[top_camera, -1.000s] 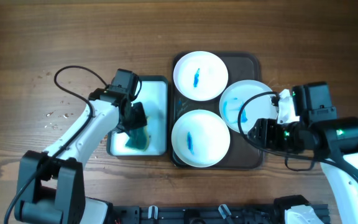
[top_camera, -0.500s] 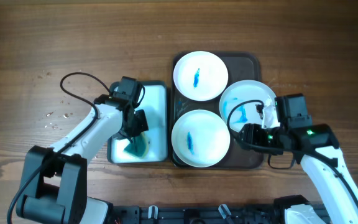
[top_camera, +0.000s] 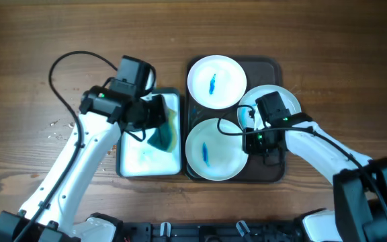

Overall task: Clean dirty plates on tray and stack at the side
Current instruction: 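Move the sponge with the left gripper onto the lower plate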

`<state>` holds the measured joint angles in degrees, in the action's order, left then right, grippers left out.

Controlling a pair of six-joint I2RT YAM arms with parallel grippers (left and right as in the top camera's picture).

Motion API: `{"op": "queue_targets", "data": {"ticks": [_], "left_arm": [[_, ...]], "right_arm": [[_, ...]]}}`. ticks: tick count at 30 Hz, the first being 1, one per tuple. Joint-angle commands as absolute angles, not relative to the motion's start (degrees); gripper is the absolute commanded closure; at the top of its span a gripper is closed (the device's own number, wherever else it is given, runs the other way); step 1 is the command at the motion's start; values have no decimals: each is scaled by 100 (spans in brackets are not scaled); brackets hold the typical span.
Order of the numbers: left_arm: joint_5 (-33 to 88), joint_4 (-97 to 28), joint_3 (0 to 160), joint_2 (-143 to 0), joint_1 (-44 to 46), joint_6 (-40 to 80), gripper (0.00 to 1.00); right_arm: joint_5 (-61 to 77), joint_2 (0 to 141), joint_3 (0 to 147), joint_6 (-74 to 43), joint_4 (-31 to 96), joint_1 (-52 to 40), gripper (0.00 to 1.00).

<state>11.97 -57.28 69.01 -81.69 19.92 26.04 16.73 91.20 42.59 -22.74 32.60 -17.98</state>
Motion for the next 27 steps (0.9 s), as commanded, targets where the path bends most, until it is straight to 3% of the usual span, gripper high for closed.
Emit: {"op": "queue_targets", "data": {"ticks": [1, 7, 15, 22, 25, 27], "left_arm": [[1391, -5502, 6934, -8468, 2344, 2733, 96], [1544, -4672, 6934, -9727, 3264, 3356, 96], [1579, -3765, 6934, -11338, 3782, 3653, 96], [-1422, -5054, 6949, -11548, 3533, 3649, 96], [-1192, -4967, 6952, -11515, 3511, 3540, 96], [-69, -4491, 6949, -11518, 3614, 3015, 96]], "right_arm": [[1315, 9397, 4226, -2746, 3203, -1837, 96], [1090, 9397, 4226, -3647, 3258, -1837, 96], [1192, 9397, 4226, -3612, 3260, -1837, 96], [1376, 9397, 4226, -3605, 3262, -1837, 96], [1376, 9397, 4226, -3612, 3253, -1837, 96], [1374, 9397, 4226, -3610, 3253, -1837, 96]]}}
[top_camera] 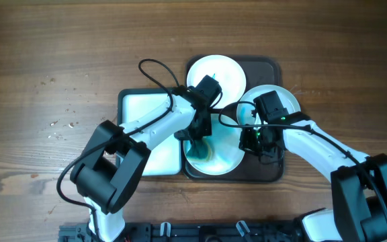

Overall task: Clean dirty plates on tray and stack at the side
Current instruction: 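Move the sponge with the left gripper onto the lower plate, then scrub the lower plate with the sponge while right gripper holds it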

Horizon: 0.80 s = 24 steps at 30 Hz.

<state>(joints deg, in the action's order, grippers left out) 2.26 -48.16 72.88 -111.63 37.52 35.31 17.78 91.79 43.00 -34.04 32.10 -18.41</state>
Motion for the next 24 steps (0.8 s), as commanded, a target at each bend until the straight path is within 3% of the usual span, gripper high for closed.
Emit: {"op": "queue_targets", "data": {"ticks": [1, 5, 7, 12, 24], "left_arm": [[425, -4281, 6949, -11518, 3658, 2952, 96], [2718, -3144, 6853, -11533, 3951, 2873, 96], [3269, -2753, 6829, -11568, 4193, 2875, 96], [3391, -2919, 6829, -11598, 4423, 2877, 96], [-30, -5035, 6831, -11463, 3341, 2869, 96]], "right_arm": [[1376, 9397, 4226, -3607, 3253, -1837, 96], [1376, 9397, 4226, -3607, 3258, -1837, 96], [1376, 9397, 4226, -3612, 3251, -1837, 96], [1396, 9397, 4226, -3612, 3247, -1837, 96], [1505, 9397, 4226, -3616, 3234, -1837, 96]]}}
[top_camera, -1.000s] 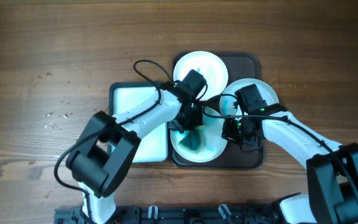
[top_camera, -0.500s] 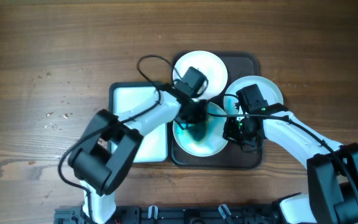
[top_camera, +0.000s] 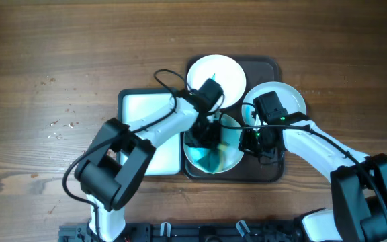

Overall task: Clean dirty plates on tray and stack at the side
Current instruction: 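Scrub the lower plate with the sponge while right gripper holds it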

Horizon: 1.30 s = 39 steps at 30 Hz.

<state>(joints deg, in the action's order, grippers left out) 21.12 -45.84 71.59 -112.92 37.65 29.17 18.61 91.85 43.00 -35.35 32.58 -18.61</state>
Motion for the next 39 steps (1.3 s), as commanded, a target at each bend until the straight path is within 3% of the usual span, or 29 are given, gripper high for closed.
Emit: {"op": "queue_targets", "data": {"ticks": [1, 8, 16, 23, 27, 31, 35, 39], "left_arm": [[-261, -5081, 6831, -11426, 3282, 2869, 96], [-873, -5024, 6831, -11021, 3170, 2886, 96], [1905, -3179, 6488, -11050, 3760, 2897, 96], [2062, -2676, 6379, -11052, 4399, 3087, 96], [2075, -3306, 6650, -10665, 4088, 2856, 66], [2080, -3721, 6842, -10210, 3986, 2646, 51], [1839, -4064, 6825, -10217, 4145, 2565, 45], [1146, -3957, 6576, -10490, 4399, 2565, 45]], "right_arm": [[1503, 9397, 4226, -3614, 3236, -1837, 96], [1503, 9397, 4226, -3599, 3216, -1837, 96], [1503, 9397, 4226, -3601, 3210, -1837, 96], [1505, 9397, 4226, -3601, 3242, -1837, 96], [1507, 9397, 4226, -3597, 3315, -1837, 96], [1505, 9397, 4226, -3597, 3371, -1837, 96], [1505, 9397, 4226, -3599, 3371, -1837, 96], [1503, 9397, 4226, -3592, 3369, -1837, 96]]}}
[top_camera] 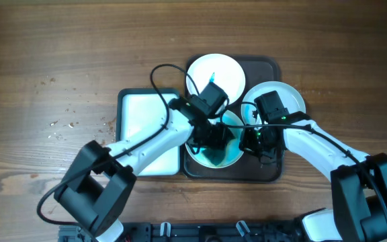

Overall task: Clean dirty plates on tray and stack at the side
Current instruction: 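Scrub the lower plate with the sponge while right gripper holds it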

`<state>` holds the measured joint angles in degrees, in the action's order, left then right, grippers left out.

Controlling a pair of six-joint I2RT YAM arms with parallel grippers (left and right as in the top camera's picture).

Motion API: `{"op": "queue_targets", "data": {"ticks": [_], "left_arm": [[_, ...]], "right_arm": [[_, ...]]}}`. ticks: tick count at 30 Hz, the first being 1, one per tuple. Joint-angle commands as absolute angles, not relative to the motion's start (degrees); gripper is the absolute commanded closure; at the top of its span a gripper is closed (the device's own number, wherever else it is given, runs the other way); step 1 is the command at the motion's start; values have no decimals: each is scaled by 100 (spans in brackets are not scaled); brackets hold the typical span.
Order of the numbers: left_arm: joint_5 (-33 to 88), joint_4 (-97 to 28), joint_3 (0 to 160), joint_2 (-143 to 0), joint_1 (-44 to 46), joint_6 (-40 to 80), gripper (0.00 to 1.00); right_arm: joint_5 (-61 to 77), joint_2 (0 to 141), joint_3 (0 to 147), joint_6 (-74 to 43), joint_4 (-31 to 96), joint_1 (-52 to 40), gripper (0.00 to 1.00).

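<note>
A dark tray (pixel 274 171) holds three white plates. The far plate (pixel 224 67) carries a blue streak. The right plate (pixel 289 97) lies partly under my right arm. The near plate (pixel 228 160) is smeared teal. A teal cloth (pixel 213 153) is pressed on its middle, and my left gripper (pixel 212 138) is shut on that cloth. My right gripper (pixel 249 139) sits at the near plate's right rim and appears shut on it.
A shallow white basin (pixel 143 117) with a teal tint lies just left of the tray, and my left arm crosses its near right corner. Small crumbs (pixel 62 129) dot the wood farther left. Cables loop above the left wrist.
My left gripper stays on the near plate with the cloth, shifted only slightly. The left arm's elbow now lies lower and farther left. The right gripper has not moved.
First my left gripper held the teal cloth in the basin while the near plate showed a blue streak and my right gripper sat at its rim. Then the cloth was on the near plate. Teal smear has covered the plate since, and the streak no longer shows.
</note>
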<state>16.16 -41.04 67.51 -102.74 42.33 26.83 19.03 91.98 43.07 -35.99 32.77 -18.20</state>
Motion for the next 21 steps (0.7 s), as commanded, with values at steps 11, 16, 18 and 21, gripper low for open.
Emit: {"op": "queue_targets", "data": {"ticks": [11, 16, 18, 21], "left_arm": [[257, -3977, 6396, -10984, 4045, 2814, 96], [-777, -4123, 6493, -10984, 3212, 2808, 96], [-967, -4060, 6613, -10984, 2967, 2744, 96], [-21, -3610, 6687, -10984, 2947, 2718, 96]], "right_arm": [[1505, 9397, 4226, -3597, 3352, -1837, 96], [1505, 9397, 4226, -3597, 3361, -1837, 96], [1503, 9397, 4226, -3597, 3350, -1837, 96], [1503, 9397, 4226, -3594, 3354, -1837, 96]]}}
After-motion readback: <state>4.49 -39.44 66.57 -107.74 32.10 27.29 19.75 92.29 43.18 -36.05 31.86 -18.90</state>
